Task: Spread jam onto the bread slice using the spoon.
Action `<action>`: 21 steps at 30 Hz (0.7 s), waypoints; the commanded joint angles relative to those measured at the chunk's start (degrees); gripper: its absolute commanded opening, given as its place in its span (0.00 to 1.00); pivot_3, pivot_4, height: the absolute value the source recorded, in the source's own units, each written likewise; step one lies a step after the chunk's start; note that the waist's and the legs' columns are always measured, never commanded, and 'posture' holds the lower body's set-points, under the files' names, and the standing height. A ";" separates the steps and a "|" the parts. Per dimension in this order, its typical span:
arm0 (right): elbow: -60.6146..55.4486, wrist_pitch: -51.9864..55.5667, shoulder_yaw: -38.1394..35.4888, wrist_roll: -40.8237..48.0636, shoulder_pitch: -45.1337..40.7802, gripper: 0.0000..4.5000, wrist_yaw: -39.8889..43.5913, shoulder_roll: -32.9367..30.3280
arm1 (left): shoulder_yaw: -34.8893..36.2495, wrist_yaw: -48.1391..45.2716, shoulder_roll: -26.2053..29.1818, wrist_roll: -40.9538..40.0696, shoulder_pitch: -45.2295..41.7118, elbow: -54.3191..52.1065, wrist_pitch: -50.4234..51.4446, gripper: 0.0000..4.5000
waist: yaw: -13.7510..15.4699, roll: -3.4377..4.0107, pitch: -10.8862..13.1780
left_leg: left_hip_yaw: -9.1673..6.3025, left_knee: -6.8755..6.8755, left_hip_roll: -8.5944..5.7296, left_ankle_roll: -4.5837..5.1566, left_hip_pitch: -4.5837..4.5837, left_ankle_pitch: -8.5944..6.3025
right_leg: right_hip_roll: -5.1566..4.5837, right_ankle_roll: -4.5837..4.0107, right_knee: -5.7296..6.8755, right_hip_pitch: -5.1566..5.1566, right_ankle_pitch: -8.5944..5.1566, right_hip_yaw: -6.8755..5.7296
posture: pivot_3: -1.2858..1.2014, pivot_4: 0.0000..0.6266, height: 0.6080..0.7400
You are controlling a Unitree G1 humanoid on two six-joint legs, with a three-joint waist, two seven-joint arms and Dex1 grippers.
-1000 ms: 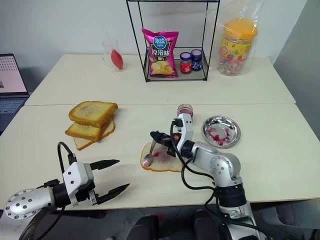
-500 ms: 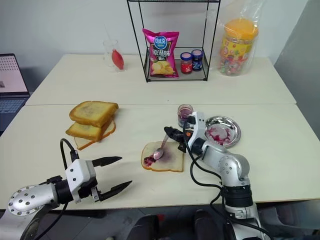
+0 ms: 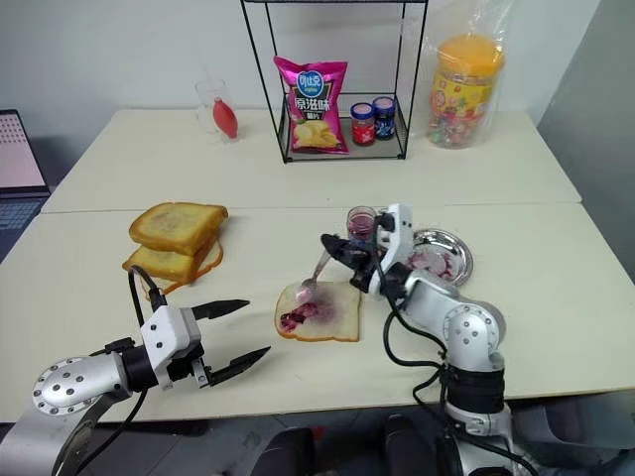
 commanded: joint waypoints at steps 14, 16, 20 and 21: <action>4.48 -5.85 2.98 -6.41 1.97 0.00 1.66 0.31 | -0.09 0.30 -0.07 0.51 -0.22 0.42 -0.88 0.97 | 0.16 -0.01 0.00 | 0.00 0.04 -0.02 0.00 -0.03 0.00 | -0.02 0.01 0.00 -0.01 0.02 -0.01 | 0.52 0.24 1.00; 2.85 -4.63 1.40 -5.79 3.26 0.00 1.36 -1.92 | -0.56 0.05 -0.07 0.55 -0.49 0.45 -1.05 0.97 | 0.22 -0.01 0.00 | 0.00 0.04 -0.02 0.00 -0.03 0.00 | -0.02 0.01 0.00 -0.01 0.01 -0.01 | 0.52 0.24 1.00; 0.31 -2.75 0.92 -4.41 4.76 0.00 1.04 -3.48 | -1.29 -0.01 -0.15 0.43 -1.61 0.67 -1.07 0.97 | 0.50 -0.02 -0.01 | 0.01 0.06 -0.05 0.00 -0.03 0.00 | -0.05 0.02 0.00 0.00 0.02 0.00 | 0.52 0.24 1.00; -0.36 -2.33 1.10 -4.35 5.09 0.00 1.10 -3.83 | -1.42 -0.04 -0.20 0.38 -1.85 0.63 -1.04 0.97 | 0.48 -0.02 -0.01 | 0.00 0.06 -0.05 0.00 -0.03 0.00 | -0.05 0.02 0.00 0.01 0.02 0.00 | 0.52 0.24 1.00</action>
